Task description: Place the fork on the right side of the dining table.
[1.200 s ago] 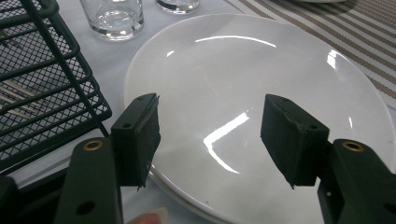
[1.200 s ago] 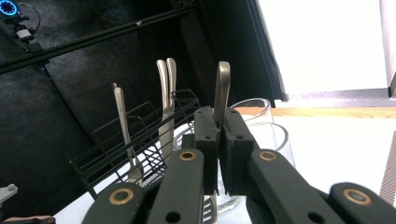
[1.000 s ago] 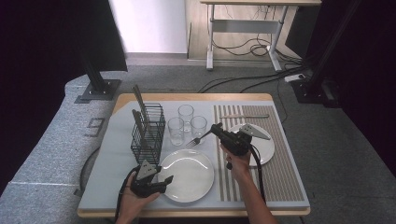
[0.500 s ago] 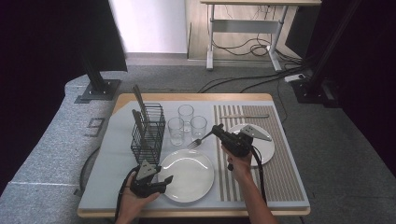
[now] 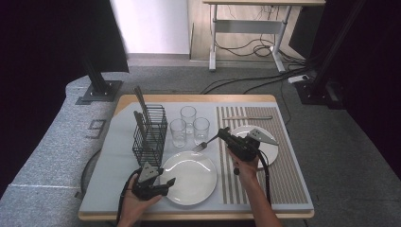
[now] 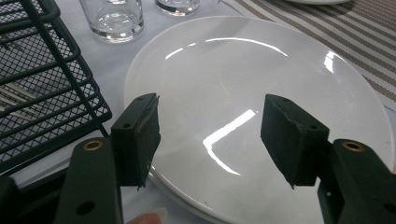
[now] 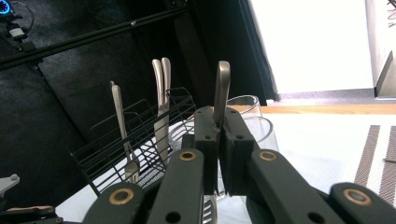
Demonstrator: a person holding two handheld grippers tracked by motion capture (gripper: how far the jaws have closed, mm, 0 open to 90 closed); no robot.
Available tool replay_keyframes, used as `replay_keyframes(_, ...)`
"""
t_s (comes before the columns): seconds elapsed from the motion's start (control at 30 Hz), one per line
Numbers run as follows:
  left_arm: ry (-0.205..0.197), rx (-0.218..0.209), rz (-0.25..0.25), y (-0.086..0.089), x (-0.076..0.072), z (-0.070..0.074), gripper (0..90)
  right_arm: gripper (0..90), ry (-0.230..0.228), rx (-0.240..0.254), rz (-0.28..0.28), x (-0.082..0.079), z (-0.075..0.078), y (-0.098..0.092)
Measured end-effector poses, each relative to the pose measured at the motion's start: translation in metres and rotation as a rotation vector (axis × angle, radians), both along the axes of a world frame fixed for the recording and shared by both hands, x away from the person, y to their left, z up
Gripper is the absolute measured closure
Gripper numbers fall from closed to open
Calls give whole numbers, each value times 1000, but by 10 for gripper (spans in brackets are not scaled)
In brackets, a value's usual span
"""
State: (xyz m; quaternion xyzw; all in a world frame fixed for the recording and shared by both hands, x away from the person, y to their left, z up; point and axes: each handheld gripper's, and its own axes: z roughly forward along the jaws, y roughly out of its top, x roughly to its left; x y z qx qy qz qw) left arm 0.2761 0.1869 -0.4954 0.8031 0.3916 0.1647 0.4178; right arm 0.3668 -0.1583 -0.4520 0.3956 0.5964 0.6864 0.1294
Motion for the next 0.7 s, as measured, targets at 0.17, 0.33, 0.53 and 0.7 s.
replay_keyframes(0.17, -1, 1, -2, 0, 0, 0, 374, 863, 2, 4, -8, -4, 0, -5)
replay_keyframes(0.33, 0, 1, -3, -1, 0, 0, 374, 863, 4, 3, -20, -6, -2, -9)
replay_keyframes(0.53, -4, 1, -1, 0, -1, 1, 374, 863, 10, 0, -24, -7, -3, -12)
replay_keyframes(0.7, -4, 1, 0, 1, -1, 1, 374, 863, 17, 4, -30, -8, -6, -13)
